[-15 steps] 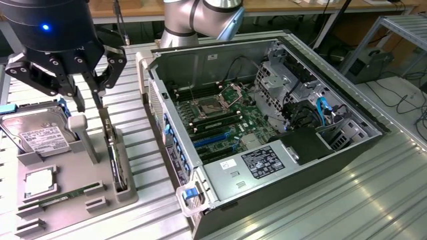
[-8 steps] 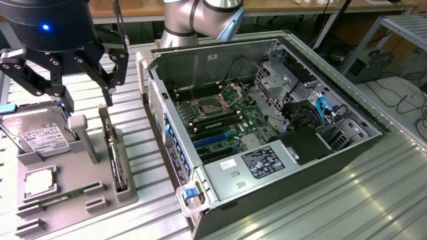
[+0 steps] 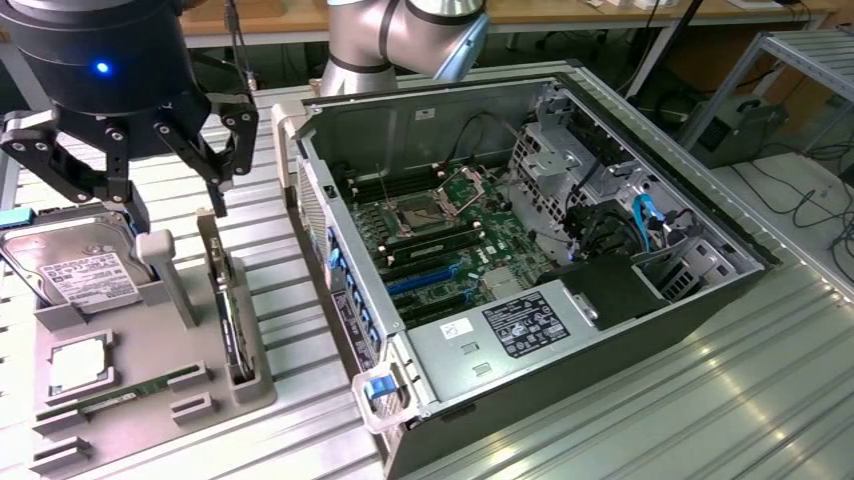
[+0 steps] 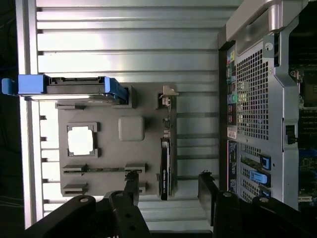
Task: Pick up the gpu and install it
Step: 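Pick up the gpu and move the gpu toward the slot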
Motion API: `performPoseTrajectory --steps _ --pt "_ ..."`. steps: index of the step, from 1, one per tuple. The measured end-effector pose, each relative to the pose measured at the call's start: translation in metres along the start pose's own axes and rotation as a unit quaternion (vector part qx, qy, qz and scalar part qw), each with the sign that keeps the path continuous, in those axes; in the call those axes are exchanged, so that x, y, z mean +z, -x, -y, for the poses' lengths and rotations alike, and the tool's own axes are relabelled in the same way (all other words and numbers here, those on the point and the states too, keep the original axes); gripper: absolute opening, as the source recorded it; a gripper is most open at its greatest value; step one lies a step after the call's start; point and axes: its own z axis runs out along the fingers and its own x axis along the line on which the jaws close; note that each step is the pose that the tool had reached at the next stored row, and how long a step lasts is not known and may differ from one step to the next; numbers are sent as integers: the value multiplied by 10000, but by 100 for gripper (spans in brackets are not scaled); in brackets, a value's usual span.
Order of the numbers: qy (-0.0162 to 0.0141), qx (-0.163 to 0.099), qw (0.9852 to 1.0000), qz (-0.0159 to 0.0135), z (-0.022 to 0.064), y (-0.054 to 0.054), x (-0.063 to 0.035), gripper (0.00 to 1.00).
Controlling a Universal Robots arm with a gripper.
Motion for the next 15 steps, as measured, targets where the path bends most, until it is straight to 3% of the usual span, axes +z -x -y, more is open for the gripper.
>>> performPoseTrajectory --steps 15 --pt "-12 0 10000 0 51 1 259 60"
